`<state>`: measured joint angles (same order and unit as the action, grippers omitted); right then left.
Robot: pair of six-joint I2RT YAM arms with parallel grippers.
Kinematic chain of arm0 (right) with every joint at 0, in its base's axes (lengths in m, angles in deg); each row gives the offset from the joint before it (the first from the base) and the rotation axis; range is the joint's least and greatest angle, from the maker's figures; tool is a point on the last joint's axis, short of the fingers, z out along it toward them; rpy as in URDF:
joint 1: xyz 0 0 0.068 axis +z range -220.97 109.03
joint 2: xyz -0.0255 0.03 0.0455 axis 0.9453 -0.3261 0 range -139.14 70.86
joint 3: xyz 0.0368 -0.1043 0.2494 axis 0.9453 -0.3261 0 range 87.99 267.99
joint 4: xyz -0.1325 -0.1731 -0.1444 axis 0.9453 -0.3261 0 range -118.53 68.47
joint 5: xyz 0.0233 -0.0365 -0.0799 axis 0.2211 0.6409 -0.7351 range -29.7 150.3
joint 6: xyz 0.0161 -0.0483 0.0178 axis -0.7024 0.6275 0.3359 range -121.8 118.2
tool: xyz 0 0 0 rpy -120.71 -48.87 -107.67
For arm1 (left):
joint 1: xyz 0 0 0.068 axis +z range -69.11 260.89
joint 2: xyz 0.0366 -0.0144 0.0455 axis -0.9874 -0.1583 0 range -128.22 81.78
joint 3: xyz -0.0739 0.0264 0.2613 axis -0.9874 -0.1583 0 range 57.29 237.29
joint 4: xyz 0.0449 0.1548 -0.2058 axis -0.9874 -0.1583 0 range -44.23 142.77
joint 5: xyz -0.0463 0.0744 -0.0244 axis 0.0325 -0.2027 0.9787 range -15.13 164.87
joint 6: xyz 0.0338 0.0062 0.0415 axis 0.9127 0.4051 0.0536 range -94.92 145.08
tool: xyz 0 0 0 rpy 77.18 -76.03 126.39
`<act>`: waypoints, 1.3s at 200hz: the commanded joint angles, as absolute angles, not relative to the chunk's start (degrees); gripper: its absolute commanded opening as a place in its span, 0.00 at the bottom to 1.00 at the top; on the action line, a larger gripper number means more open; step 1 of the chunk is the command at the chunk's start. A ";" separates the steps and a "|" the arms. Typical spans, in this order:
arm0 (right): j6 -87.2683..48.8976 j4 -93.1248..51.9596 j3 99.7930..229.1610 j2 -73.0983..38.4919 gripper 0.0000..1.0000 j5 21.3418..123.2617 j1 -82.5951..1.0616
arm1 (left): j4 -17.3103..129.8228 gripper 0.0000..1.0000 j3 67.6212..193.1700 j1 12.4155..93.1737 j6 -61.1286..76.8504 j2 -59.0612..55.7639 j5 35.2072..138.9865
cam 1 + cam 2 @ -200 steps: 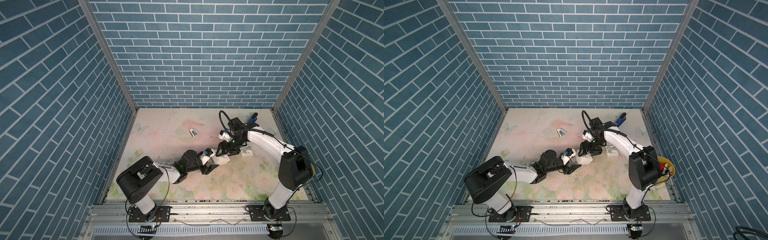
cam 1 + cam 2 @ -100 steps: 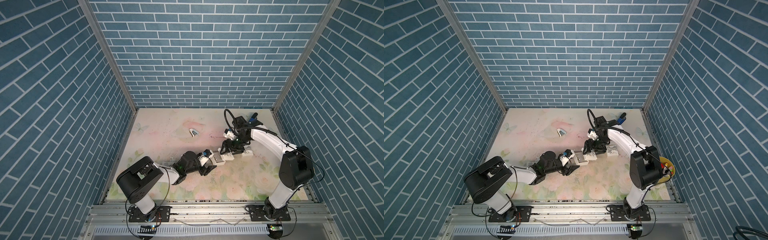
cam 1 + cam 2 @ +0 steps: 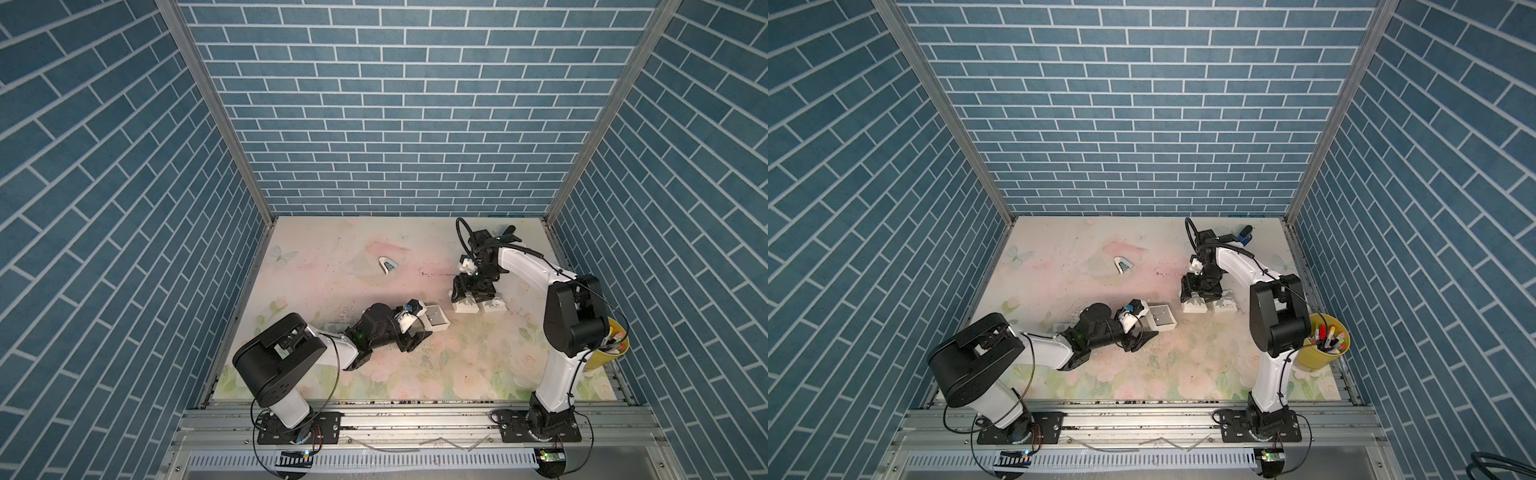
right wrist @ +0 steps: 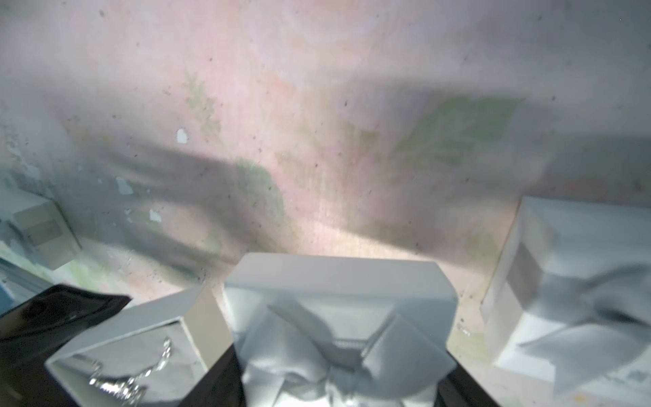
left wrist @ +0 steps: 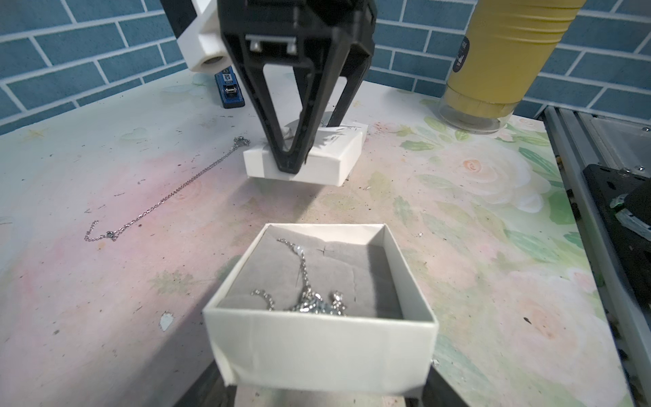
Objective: Take the necklace out of the lift-off lid jewelry box
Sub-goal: Place the lid at the center of the board, then place the jewelry box at the center of the board.
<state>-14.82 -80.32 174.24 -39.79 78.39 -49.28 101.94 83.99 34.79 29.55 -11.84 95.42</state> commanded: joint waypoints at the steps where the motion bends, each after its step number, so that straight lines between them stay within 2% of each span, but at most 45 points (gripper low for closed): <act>1: -13.40 -80.73 177.25 -43.11 0.76 73.35 -49.27 | 100.56 0.63 83.67 34.75 30.45 -10.65 94.99; 33: -13.14 -80.51 179.86 -45.79 0.87 70.04 -49.44 | 99.54 0.63 84.19 34.75 31.05 -10.72 94.94; 68: -13.09 -81.21 180.77 -44.06 0.89 70.16 -49.52 | 99.27 0.63 85.05 34.75 31.37 -10.71 94.92; 109: -15.42 -78.81 174.32 -33.18 0.77 79.71 -49.31 | 98.34 0.64 86.09 34.75 31.89 -9.73 94.66; 156: -23.25 -72.08 163.01 -21.20 0.72 86.39 -46.32 | 98.65 0.64 87.28 34.75 31.94 -9.03 94.19; 214: -23.25 -72.00 159.98 -22.04 0.55 85.41 -42.49 | 97.42 0.64 87.77 34.76 31.73 -7.86 94.15; 260: -22.93 -71.38 159.64 -22.98 0.47 85.58 -42.40 | 96.86 0.64 87.05 34.79 31.17 -6.13 94.01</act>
